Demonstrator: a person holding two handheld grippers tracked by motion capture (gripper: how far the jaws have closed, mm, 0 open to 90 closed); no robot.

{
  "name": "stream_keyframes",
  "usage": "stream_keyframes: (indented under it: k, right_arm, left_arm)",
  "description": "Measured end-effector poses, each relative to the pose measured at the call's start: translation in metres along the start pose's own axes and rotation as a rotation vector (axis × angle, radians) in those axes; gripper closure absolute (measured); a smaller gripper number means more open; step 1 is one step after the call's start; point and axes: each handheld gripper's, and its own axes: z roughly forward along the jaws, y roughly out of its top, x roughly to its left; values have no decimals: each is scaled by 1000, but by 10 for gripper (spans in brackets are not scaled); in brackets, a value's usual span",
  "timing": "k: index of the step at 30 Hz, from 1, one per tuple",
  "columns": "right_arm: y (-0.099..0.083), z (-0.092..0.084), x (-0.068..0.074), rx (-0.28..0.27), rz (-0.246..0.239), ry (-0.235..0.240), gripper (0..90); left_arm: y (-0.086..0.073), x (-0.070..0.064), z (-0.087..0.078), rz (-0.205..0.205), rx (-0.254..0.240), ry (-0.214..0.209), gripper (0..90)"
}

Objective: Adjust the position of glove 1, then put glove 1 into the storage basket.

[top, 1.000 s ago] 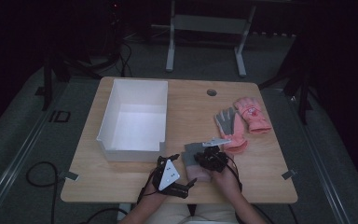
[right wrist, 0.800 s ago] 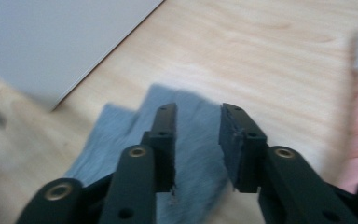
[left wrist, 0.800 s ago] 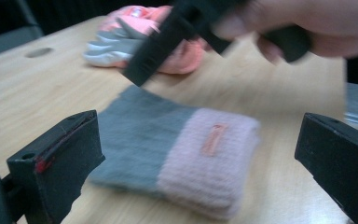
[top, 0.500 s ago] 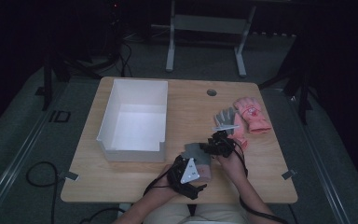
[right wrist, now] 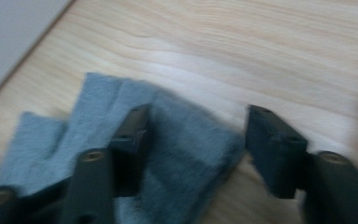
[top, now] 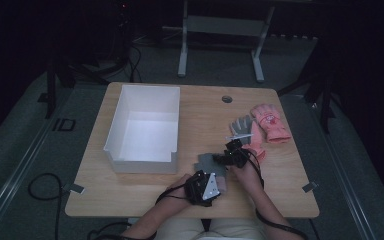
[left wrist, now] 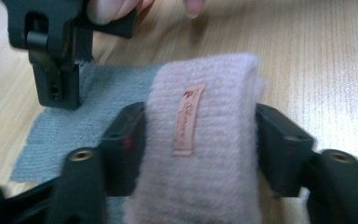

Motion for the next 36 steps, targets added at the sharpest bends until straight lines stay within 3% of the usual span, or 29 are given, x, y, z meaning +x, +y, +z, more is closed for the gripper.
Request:
stream_keyframes:
  k: [2,5,8,11,17,27,36]
  right_arm:
    - [-1,0,2,2,5,13,485]
    - [0,-1,-1,21,48,87,598]
    - [1,1,-1,35,58,128,684]
    - [2,-2,1,26,37,127,716]
    - [8,-26,9,-24,-15,150,733]
    - [39,-85,22,-150,-78,175,736]
    - [69,-109,31,-204,-97,196,736]
  left_arm:
    - [-1,5,-3,-13,-15,-20,533]
    - [-1,13,-5,-40,-12,-60,642]
    - [1,16,-5,-71,-5,-77,664]
    - [2,19,-7,-92,6,-94,676]
    - [13,25,-19,-105,11,-113,685]
    - [56,44,-60,-28,3,-65,689]
    - [74,73,-94,45,11,-73,689]
